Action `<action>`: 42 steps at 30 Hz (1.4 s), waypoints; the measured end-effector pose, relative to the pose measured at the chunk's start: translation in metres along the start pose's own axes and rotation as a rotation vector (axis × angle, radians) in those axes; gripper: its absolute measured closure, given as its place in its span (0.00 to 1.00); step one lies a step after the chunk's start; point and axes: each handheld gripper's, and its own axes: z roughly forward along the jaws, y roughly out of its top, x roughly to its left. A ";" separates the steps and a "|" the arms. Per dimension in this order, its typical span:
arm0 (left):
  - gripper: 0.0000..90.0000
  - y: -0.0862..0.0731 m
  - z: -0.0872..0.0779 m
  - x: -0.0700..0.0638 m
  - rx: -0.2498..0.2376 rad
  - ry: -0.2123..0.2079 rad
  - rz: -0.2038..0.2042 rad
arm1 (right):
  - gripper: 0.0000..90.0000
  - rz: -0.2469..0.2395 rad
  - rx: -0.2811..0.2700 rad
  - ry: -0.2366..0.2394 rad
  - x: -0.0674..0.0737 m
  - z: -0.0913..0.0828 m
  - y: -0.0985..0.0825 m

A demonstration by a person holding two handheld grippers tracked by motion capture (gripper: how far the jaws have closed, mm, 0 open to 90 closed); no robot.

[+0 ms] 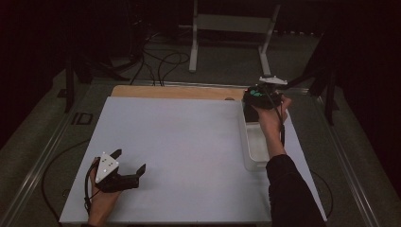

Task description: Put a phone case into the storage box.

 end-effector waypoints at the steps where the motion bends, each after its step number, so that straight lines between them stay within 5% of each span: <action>1: 0.00 0.000 0.000 0.000 -0.001 0.000 -0.002 | 0.15 0.001 0.004 -0.001 -0.001 0.002 -0.001; 19: 0.00 0.000 -0.001 0.002 -0.006 -0.001 -0.007 | 0.15 0.009 0.061 -0.025 -0.001 0.024 -0.013; 34: 0.00 0.000 -0.001 0.002 -0.008 -0.001 -0.012 | 0.15 0.013 0.051 -0.029 -0.001 0.031 -0.012; 42: 0.00 0.000 -0.001 0.003 -0.009 -0.002 -0.013 | 0.14 0.024 0.046 0.010 -0.008 0.033 -0.013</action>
